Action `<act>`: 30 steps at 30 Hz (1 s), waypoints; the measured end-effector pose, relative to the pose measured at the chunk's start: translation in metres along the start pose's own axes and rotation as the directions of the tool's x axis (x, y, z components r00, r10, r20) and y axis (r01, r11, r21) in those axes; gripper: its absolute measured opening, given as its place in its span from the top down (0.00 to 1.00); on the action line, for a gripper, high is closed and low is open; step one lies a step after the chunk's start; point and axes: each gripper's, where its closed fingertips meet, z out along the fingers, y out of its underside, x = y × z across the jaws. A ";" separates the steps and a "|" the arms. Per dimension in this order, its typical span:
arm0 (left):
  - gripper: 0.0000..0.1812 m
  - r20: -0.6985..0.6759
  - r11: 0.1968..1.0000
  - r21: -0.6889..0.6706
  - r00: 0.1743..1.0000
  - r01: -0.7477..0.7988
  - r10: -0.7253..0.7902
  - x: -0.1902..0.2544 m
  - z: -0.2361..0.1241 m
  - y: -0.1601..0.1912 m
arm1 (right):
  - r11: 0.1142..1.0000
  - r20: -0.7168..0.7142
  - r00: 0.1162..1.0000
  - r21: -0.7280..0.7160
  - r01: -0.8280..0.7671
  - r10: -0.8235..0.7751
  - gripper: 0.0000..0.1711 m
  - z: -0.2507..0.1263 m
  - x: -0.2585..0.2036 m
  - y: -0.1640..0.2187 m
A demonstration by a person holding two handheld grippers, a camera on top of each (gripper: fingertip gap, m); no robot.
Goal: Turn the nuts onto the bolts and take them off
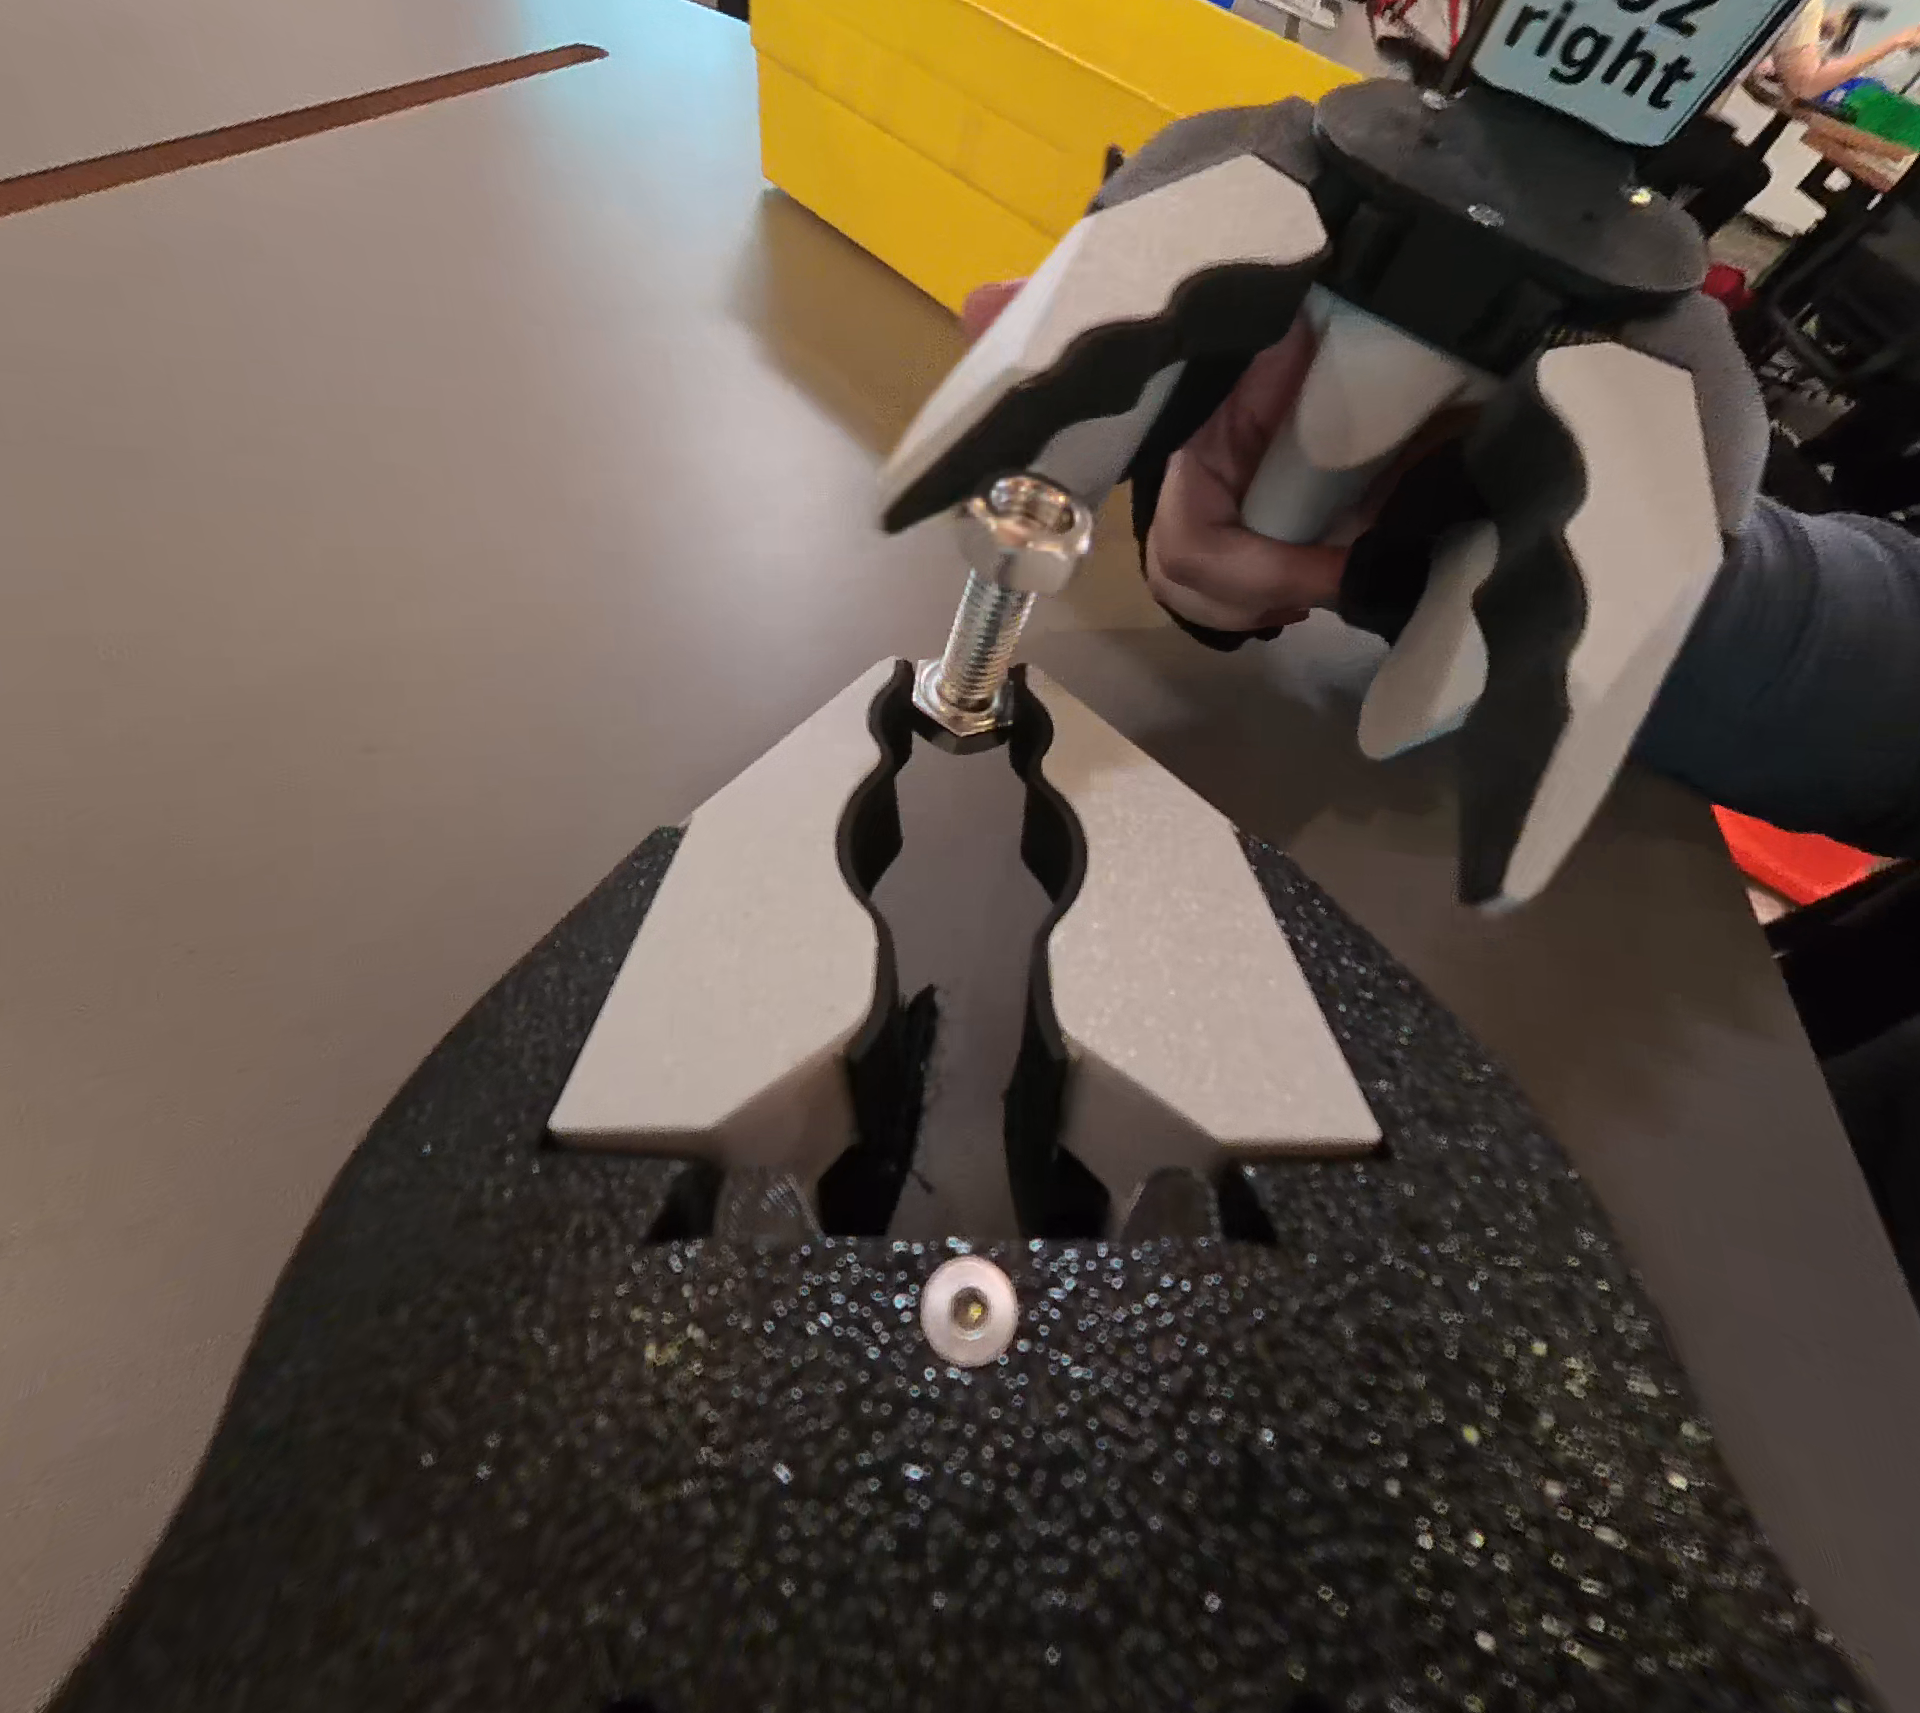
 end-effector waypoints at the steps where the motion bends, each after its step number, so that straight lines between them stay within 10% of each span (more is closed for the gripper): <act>1: 0.91 0.010 1.000 0.011 1.000 0.012 -0.012 -0.003 -0.003 -0.001 | 1.000 0.008 1.000 0.001 -0.005 0.005 0.55 -0.004 0.000 0.000; 30: 0.91 -0.042 1.000 0.022 0.999 -0.002 0.003 0.006 -0.007 -0.005 | 0.996 0.040 0.998 0.063 -0.057 0.054 0.50 -0.007 0.001 -0.007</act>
